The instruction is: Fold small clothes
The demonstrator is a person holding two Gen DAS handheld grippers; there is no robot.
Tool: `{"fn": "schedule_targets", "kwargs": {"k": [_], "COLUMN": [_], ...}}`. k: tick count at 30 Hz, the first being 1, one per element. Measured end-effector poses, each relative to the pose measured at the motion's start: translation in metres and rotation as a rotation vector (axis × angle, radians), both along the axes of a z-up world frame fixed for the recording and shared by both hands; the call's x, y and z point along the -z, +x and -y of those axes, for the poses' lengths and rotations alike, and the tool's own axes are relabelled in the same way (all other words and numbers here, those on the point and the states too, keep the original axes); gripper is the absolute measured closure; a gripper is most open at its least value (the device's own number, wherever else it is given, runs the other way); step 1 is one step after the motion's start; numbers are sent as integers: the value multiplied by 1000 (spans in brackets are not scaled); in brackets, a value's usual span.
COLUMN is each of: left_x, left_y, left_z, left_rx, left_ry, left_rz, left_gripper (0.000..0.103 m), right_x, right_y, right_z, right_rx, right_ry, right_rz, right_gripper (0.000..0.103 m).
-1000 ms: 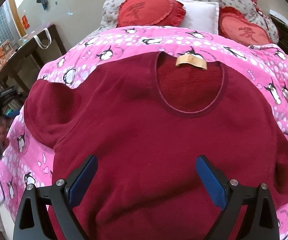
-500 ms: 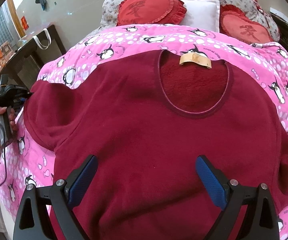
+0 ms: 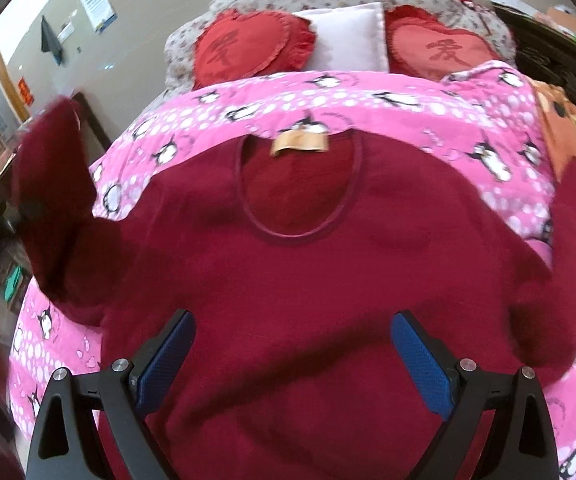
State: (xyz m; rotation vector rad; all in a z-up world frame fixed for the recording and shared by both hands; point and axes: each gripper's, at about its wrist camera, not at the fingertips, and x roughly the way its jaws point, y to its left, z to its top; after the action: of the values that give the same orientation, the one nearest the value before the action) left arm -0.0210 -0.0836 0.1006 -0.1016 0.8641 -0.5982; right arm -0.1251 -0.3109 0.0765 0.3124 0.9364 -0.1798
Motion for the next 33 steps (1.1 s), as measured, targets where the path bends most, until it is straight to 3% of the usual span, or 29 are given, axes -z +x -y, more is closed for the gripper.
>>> {"fn": "schedule_targets", "kwargs": {"k": [5,9,12,15,16,20,23,26,28,30,31,33], "left_x": [59,51,28,10,7,6,13,21,22,20,17,12], "left_y": [-18,-37,-50,-63,-66,-68,-60,-55,-53,-52,-51,-52], "left_z": [46,40,22,0,-5,-24,-41,-55,-62,-65,-65,-66], "left_rx": [95,129,140,129,119,97,55,2,-22,-36,-43,-53], "left_ry": [106,140,125,99,104,145,143,135,104,85,88,98], "left_rz": [-124,-106,-78,-1,32,64,37,2,-22,-29,-24,-4], "left_gripper": [96,93,78,46,40,40,40,40,40,40,40,40], "right_x": [-1,-7,-6,0,3,11,17,27,38,48,49,41], "right_y": [-9,-4,7,18,22,27,28,36,43,47,46,40], "right_z": [18,19,15,8,5,-4,-16,-33,-43,-50,-54,-54], "right_rx": [26,-2,-19,-46,-53,-64,-117,-168,-197,-207,-211,-229], "right_ry": [21,40,72,125,141,155,158,92,41,-41,-103,-144], "right_rz": [-16,12,30,28,18,-2,-19,-56,-80,-110,-104,-81], "right_gripper": [6,6,6,6,6,6,6,6,14,41,48,83]}}
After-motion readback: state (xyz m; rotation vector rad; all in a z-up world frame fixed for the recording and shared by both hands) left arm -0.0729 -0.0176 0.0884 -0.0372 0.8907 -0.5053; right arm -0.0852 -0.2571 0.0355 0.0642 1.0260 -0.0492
